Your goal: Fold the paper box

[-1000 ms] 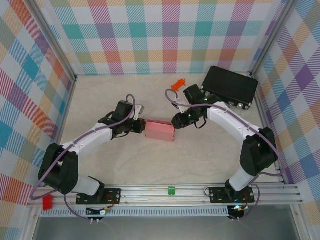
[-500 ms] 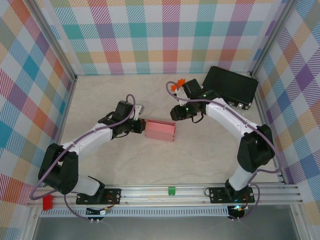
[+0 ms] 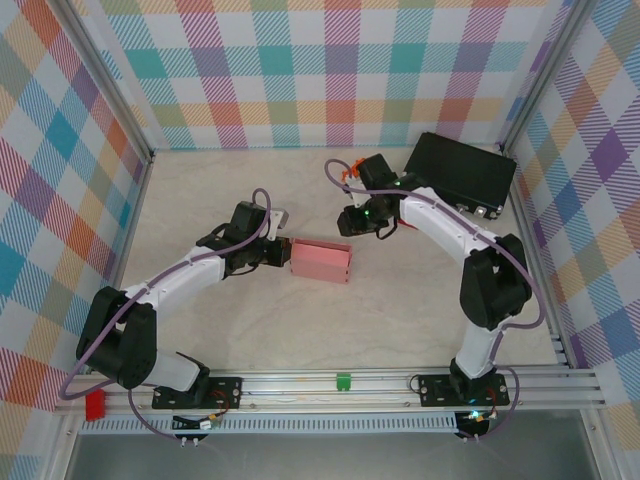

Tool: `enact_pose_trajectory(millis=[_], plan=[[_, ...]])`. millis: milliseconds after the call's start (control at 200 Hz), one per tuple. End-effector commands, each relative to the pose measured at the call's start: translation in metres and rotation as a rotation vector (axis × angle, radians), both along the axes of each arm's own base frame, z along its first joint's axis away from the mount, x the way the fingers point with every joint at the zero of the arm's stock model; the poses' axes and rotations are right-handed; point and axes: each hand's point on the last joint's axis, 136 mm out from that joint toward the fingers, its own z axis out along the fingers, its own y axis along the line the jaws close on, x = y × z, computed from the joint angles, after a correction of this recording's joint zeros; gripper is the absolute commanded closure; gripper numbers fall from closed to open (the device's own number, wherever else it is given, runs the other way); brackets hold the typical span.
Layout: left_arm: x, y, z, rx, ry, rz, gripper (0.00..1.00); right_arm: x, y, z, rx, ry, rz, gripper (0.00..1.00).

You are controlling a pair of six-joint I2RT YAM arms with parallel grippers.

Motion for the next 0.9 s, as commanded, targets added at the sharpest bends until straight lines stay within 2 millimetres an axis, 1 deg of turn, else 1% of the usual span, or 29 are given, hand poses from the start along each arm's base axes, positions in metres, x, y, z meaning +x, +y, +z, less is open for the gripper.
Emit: enact_pose_trajectory(millis=[0, 320, 595, 705, 895], plan=[[-0.017, 0.007, -0.019, 0.052, 0.077, -0.005, 1.00, -0.008, 0.005, 0.003, 0.015, 0.035, 0.038, 0.65], [-0.017, 0.007, -0.020, 0.054, 0.079, -0.002, 1.00, -0.023, 0.004, -0.012, -0.044, 0.064, 0.105, 0.66], [-0.018, 0.007, -0.022, 0.058, 0.082, -0.002, 1.00, -0.031, 0.003, -0.018, -0.082, 0.044, 0.148, 0.65], [-0.018, 0.006, -0.022, 0.059, 0.082, -0.003, 1.00, -0.032, 0.003, -0.019, -0.098, 0.022, 0.156, 0.65], [-0.020, 0.007, -0.024, 0.063, 0.083, -0.004, 1.00, -0.034, 0.007, -0.012, -0.094, -0.044, 0.188, 0.65]])
